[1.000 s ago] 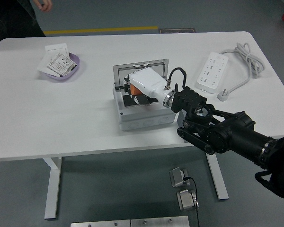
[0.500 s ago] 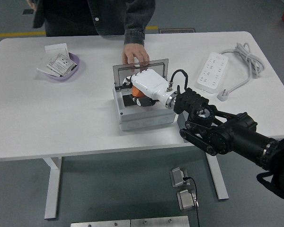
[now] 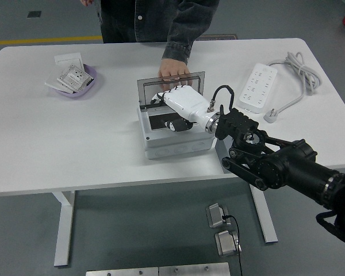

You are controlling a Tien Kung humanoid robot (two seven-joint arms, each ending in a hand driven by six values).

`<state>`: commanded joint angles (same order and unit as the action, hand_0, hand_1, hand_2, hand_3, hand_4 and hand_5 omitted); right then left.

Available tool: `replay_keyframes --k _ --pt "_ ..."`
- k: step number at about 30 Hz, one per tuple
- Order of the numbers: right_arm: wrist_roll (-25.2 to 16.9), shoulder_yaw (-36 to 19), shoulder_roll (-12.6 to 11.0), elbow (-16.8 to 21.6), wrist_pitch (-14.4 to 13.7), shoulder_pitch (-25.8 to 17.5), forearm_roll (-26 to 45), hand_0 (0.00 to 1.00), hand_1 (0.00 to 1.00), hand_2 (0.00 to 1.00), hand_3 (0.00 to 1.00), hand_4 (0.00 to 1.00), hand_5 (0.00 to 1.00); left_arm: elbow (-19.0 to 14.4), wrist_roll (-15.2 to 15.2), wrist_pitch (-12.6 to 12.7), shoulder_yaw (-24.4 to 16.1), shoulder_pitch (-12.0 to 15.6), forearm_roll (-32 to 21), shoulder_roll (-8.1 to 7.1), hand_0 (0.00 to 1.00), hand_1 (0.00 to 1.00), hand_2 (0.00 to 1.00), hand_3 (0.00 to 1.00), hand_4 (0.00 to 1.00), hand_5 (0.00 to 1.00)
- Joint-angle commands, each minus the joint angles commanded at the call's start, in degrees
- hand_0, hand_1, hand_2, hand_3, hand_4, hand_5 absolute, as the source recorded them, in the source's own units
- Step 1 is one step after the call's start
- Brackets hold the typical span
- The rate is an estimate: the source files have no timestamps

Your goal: Pick up the cylinder from the cube,place it in the box,flap close box

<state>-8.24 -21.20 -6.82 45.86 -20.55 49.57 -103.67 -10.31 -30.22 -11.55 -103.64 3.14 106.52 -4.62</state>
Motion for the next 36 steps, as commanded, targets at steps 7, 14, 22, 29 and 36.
replay_keyframes --k 7,14,22,29,36 --pt "1.0 -2.5 -6.4 9.6 0.7 -2.5 7.6 0.737 0.639 0.647 0.751 0.718 0.083 0.0 0.0 0.2 -0.4 0.8 -0.4 0.33 0.781 0.778 0.750 0.587 0.702 0.079" --pt "3.1 -6.4 -9.3 18.7 2.6 -0.8 7.6 0.739 0.638 0.648 0.747 0.716 0.089 0.0 0.0 0.3 -0.7 1.0 -0.4 0.32 0.781 0.778 0.750 0.587 0.702 0.079" --pt "2.8 -8.7 -6.3 14.4 3.4 4.4 9.0 0.740 0.638 0.651 0.749 0.719 0.095 0.0 -0.2 0.2 -0.4 0.8 -0.5 0.00 0.781 0.778 0.750 0.587 0.702 0.079" --pt "1.5 -7.1 -0.1 3.7 3.7 8.6 12.8 0.741 0.637 0.657 0.750 0.721 0.106 0.0 -0.3 0.0 -0.3 0.2 -0.2 -0.45 0.781 0.778 0.750 0.587 0.702 0.079" --pt "0.7 -5.8 4.7 -6.9 4.0 11.0 15.5 0.742 0.642 0.663 0.751 0.723 0.112 0.0 -0.4 -0.1 -0.4 -0.5 0.5 -0.95 0.781 0.778 0.750 0.587 0.702 0.079"
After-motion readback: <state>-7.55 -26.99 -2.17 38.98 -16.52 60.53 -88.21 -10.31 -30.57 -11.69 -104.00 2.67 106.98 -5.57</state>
